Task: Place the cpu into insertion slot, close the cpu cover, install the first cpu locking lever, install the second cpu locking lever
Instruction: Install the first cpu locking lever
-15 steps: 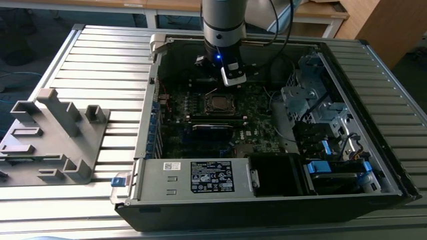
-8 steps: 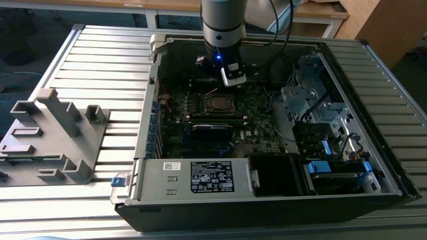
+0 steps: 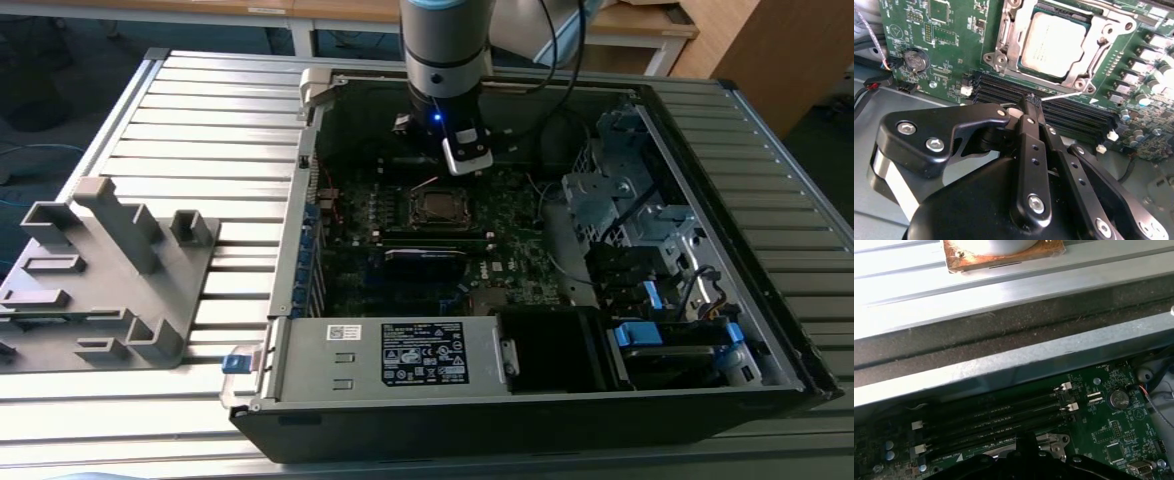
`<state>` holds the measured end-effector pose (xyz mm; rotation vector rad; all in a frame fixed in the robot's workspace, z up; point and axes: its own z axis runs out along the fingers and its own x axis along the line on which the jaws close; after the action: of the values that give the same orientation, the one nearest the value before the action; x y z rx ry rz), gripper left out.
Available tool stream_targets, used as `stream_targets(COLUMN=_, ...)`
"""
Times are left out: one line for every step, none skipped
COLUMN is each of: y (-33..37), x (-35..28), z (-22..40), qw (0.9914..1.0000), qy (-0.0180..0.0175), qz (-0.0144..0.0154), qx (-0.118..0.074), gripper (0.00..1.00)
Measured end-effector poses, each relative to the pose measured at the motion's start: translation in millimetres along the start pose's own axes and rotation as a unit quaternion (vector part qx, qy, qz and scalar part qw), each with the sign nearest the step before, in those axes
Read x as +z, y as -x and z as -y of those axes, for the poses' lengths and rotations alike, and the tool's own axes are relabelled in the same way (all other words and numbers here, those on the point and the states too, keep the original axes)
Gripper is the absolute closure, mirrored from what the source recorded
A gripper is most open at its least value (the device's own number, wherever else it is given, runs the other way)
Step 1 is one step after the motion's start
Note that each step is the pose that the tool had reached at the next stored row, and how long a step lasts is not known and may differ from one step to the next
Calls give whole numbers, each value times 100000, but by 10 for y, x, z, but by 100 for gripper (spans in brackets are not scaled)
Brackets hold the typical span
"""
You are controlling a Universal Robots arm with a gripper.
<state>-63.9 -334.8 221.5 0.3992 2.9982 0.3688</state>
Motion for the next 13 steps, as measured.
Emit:
stream_targets(y=0, x=5, z=1, qw=100000, qy=53, qz=171, qx=-43, gripper=90)
stream_targets(y=-1, x=11, z=3, qw=99999, qy=106, qz=307, qx=-75, gripper=90)
stream_targets(y=0, x=13, z=3, qw=99999, qy=125, qz=367, qx=-93, gripper=90)
stream_targets(y=0, x=13, z=3, qw=99999, qy=125, qz=369, qx=-94, gripper=90)
stream_targets(y=0, x=13, z=3, qw=99999, qy=121, qz=369, qx=-97, gripper=90)
stream_targets(y=0, x=13, z=3, qw=99999, qy=124, qz=371, qx=-95, gripper=90)
stream_targets(y=-1, x=13, z=3, qw=99999, qy=127, qz=373, qx=-91, gripper=90)
stream_targets(y=-1, x=14, z=3, qw=99999, qy=128, qz=374, qx=-92, gripper=90)
stream_targets(y=-1, x=14, z=3, qw=99999, qy=129, qz=373, qx=-91, gripper=90)
stream_targets(y=-1, x=15, z=4, qw=99999, qy=130, qz=374, qx=-92, gripper=90)
stream_targets(y=-1, x=20, z=4, qw=99999, qy=154, qz=384, qx=-92, gripper=90)
stream_targets(y=-1, x=25, z=6, qw=99999, qy=148, qz=390, qx=-95, gripper=90)
stream_targets(y=-2, x=30, z=7, qw=99999, qy=133, qz=391, qx=-98, gripper=90)
